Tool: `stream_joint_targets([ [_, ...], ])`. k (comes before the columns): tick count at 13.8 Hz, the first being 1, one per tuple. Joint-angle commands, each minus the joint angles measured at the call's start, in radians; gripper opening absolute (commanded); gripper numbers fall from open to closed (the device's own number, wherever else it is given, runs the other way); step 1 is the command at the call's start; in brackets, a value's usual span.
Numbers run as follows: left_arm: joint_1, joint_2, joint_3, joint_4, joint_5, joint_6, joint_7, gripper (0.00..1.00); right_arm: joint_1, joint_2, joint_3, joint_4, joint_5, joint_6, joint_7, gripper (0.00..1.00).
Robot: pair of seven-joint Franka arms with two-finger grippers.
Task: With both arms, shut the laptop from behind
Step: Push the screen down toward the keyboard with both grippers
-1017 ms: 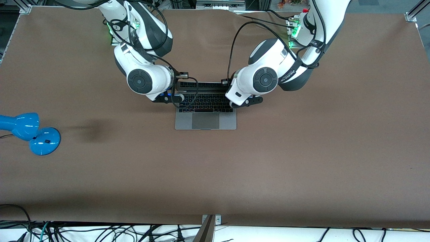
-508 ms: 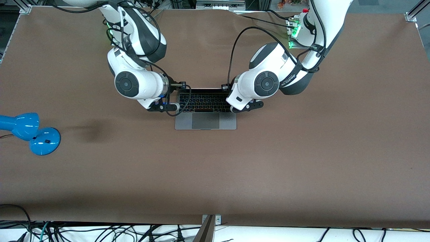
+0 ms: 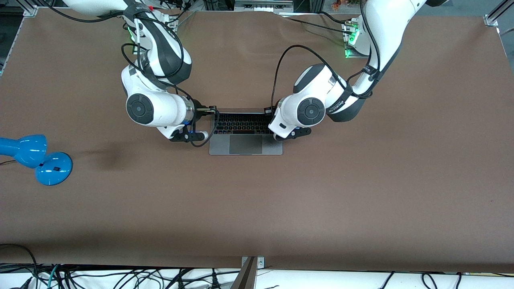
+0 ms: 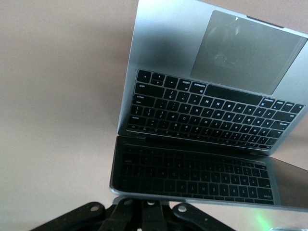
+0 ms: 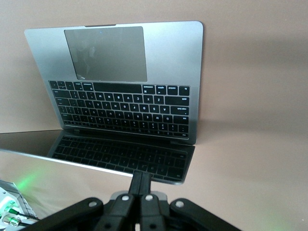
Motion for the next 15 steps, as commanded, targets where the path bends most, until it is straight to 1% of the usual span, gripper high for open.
stream_joint_targets([
  [1,-0.001,0.046,-0.005,0.058,0.038,-0.003,0.003,0.00,-0.005,0.013,0.007,0.009,-0.001,0.016,-0.017,0.00],
  [4,-0.001,0.058,-0.003,0.072,0.044,-0.003,0.003,0.00,-0.005,0.033,0.002,0.007,-0.001,0.048,-0.060,0.00],
  [8,-0.001,0.075,0.006,0.096,0.044,-0.002,0.003,0.00,-0.006,0.046,-0.009,0.007,-0.002,0.060,-0.066,0.00],
  [10,-0.001,0.081,0.012,0.115,0.044,-0.002,0.003,0.00,-0.006,0.053,-0.009,0.009,-0.030,0.077,-0.066,0.00],
  [13,-0.001,0.083,0.030,0.115,0.046,0.015,0.006,0.00,-0.006,0.066,-0.009,0.009,-0.043,0.094,-0.068,0.00],
  [15,-0.001,0.092,0.032,0.115,0.049,0.024,0.006,0.00,-0.006,0.083,-0.009,0.009,-0.083,0.125,-0.090,0.00],
])
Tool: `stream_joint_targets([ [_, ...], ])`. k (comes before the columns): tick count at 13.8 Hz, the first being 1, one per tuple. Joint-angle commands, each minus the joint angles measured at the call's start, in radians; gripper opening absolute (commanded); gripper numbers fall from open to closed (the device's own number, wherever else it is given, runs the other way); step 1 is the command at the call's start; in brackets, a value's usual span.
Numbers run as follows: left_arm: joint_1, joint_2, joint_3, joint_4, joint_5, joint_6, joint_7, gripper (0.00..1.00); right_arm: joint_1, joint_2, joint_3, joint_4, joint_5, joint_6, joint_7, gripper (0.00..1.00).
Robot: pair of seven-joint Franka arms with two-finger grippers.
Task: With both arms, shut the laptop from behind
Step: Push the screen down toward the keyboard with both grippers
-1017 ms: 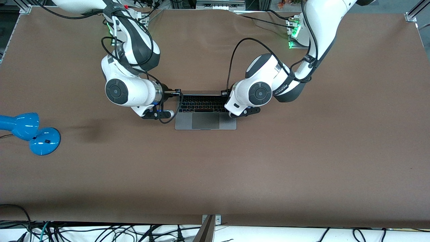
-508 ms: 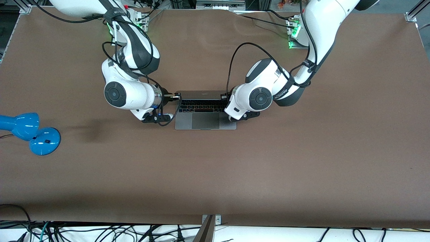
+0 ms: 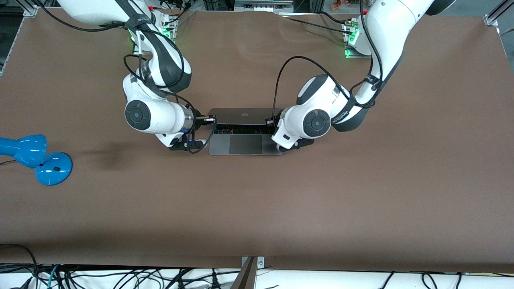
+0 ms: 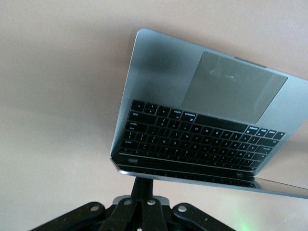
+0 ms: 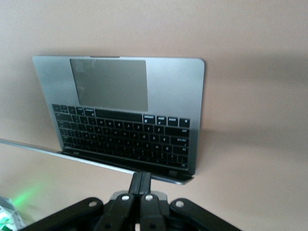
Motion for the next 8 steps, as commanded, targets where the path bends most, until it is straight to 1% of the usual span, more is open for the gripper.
stream_joint_targets([
  [1,-0.003,0.032,0.001,0.034,0.066,0.016,0.004,0.00,-0.005,0.036,0.002,0.000,-0.062,0.014,-0.038,0.00],
  [5,-0.003,0.064,0.008,0.034,0.082,0.071,0.006,0.00,-0.002,0.058,0.002,0.000,-0.108,0.060,-0.040,0.00],
  [8,-0.003,0.079,0.009,0.035,0.082,0.097,0.026,0.00,0.003,0.078,0.002,0.000,-0.119,0.085,-0.040,0.00],
])
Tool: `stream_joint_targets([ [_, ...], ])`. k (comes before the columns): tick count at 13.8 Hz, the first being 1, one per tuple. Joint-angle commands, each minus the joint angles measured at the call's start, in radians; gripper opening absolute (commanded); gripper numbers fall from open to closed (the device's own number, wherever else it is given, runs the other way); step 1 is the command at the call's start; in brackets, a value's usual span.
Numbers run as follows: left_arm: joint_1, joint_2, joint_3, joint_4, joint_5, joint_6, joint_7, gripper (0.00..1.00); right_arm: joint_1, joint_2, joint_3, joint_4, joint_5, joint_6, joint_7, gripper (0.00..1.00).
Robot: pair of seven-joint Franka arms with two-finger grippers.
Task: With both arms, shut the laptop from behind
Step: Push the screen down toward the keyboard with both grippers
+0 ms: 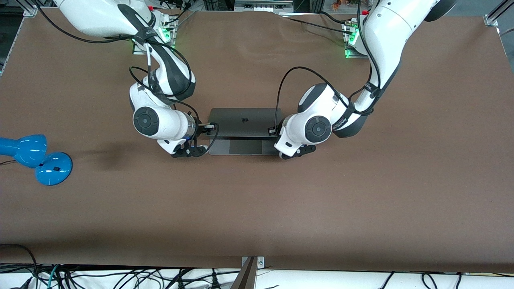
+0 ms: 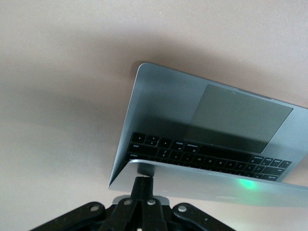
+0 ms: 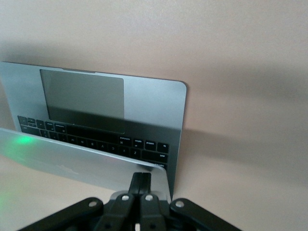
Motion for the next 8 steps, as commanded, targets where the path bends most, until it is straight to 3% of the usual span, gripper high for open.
stream_joint_targets([
  [1,-0.003,0.033,0.000,0.034,0.032,0.022,0.017,0.00,0.001,0.016,0.002,0.000,-0.014,0.039,-0.016,0.00],
  [8,-0.013,0.069,0.023,0.035,0.058,0.075,0.018,0.00,0.006,0.084,0.002,0.001,-0.064,0.141,-0.017,0.00],
])
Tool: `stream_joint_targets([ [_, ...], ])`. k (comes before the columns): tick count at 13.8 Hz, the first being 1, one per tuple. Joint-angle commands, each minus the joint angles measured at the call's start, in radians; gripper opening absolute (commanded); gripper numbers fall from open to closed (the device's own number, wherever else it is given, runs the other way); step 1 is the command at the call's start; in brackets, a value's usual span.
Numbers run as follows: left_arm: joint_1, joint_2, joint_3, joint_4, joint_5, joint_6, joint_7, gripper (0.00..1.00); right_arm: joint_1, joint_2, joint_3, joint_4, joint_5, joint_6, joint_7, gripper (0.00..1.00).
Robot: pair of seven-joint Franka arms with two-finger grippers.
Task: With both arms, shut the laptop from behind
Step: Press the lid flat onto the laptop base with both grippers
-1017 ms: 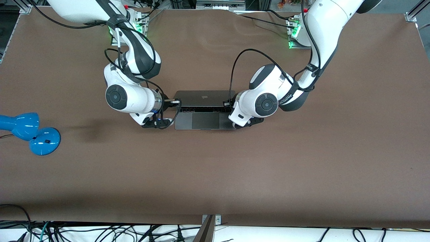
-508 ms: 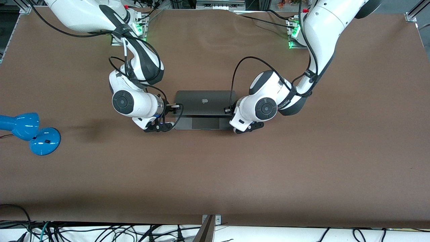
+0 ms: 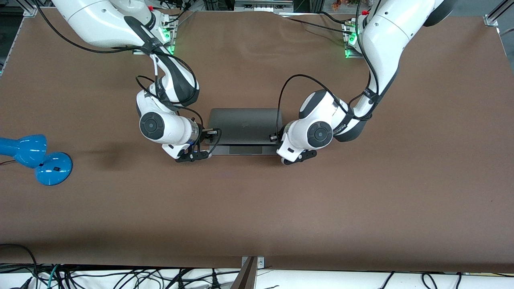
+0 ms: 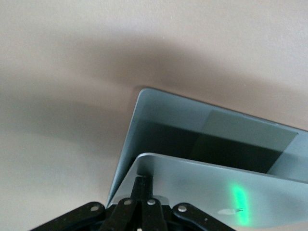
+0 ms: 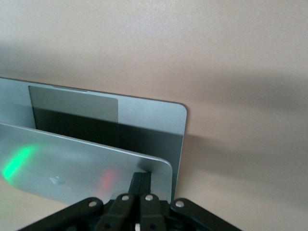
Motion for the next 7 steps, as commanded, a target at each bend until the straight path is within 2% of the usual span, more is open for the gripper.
stream_joint_targets([
  [1,-0.010,0.031,0.004,0.035,0.033,0.016,0.013,0.00,0.003,0.022,0.001,0.002,-0.022,0.038,-0.009,0.00],
  [5,-0.012,0.045,0.006,0.035,0.036,0.039,0.013,0.00,0.008,0.069,0.001,0.028,-0.091,0.051,-0.009,0.00],
  [7,-0.013,0.054,0.006,0.035,0.063,0.042,0.011,0.00,0.006,0.089,0.001,0.031,-0.099,0.078,-0.011,0.00],
])
